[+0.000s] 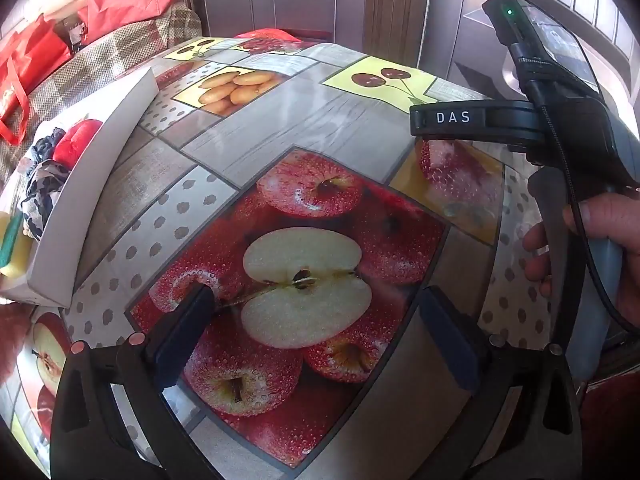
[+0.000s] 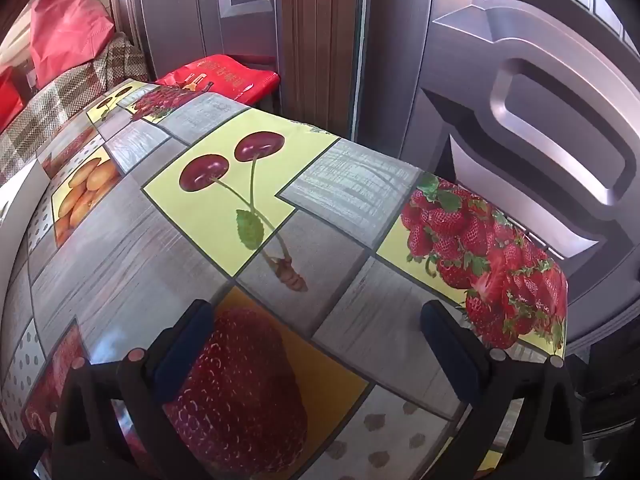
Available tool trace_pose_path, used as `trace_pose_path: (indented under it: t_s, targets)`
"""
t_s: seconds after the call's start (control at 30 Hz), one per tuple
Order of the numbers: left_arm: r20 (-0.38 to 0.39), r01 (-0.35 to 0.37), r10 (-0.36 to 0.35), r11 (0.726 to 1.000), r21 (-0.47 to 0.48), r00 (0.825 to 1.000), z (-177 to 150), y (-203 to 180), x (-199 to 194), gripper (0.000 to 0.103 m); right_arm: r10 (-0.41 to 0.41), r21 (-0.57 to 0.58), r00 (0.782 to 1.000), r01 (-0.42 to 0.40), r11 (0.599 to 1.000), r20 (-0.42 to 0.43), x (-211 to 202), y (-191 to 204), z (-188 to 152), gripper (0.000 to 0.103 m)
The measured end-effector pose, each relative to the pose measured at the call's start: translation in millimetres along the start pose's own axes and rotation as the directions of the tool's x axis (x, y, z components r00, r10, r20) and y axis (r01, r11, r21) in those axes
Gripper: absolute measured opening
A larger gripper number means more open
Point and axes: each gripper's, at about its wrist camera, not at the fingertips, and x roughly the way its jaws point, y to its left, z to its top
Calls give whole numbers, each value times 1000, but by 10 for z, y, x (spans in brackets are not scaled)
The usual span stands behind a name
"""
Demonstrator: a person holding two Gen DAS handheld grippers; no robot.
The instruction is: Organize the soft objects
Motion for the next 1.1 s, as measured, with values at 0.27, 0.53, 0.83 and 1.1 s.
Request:
trace_pose_path:
  t_s: [0.27, 0.53, 0.83, 1.1]
  targets:
    - [0, 0, 0, 1000, 0, 1000, 0, 0, 1, 102, 9, 10, 1000, -9, 1000, 4, 18, -23, -8, 103]
    - [0, 0, 0, 1000, 0, 1000, 0, 0, 0, 102, 13, 12, 1000, -13, 1000, 5, 33, -21, -14, 103]
    - [0, 0, 0, 1000, 0, 1000, 0, 0, 0, 102, 13, 13, 1000, -13, 1000, 6, 33, -13, -15, 103]
    - [0, 1, -1, 1000, -1, 1000, -13, 30, 19, 102, 14, 15, 1000, -14, 1000, 6, 33, -14, -17, 103]
